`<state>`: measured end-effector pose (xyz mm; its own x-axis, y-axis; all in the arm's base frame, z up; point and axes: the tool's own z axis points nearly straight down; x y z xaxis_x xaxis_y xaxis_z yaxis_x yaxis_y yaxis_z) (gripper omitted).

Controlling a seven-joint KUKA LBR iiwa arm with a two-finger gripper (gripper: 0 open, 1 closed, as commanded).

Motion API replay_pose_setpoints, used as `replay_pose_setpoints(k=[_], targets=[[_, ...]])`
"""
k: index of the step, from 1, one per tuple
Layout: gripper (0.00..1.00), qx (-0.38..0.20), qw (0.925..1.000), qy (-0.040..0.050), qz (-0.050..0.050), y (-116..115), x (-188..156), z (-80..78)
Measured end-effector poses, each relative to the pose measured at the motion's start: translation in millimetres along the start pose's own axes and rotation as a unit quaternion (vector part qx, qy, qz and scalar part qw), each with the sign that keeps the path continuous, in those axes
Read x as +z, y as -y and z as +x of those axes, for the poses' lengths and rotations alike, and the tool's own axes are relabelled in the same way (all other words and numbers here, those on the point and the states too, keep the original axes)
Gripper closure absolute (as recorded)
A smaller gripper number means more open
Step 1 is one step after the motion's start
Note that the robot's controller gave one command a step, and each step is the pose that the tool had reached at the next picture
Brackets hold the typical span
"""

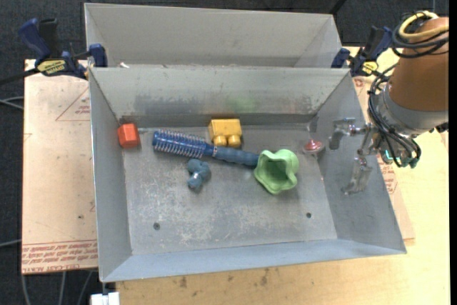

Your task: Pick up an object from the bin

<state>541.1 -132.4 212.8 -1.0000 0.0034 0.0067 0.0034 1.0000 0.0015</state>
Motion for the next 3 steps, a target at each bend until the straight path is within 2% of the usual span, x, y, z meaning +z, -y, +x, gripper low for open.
replay_pose_setpoints(k=[1, 2, 3], targets=[[0.00, -0.009, 1.0000, 0.0012, -0.001, -56.0, 94.4, -24.1], [0.00, 0.030, 0.9996, 0.0025, -0.001, -97.6, 145.4, -32.3], [0.00, 0.033, 0.9994, 0.0072, -0.001, -138.3, 141.7, -86.4]])
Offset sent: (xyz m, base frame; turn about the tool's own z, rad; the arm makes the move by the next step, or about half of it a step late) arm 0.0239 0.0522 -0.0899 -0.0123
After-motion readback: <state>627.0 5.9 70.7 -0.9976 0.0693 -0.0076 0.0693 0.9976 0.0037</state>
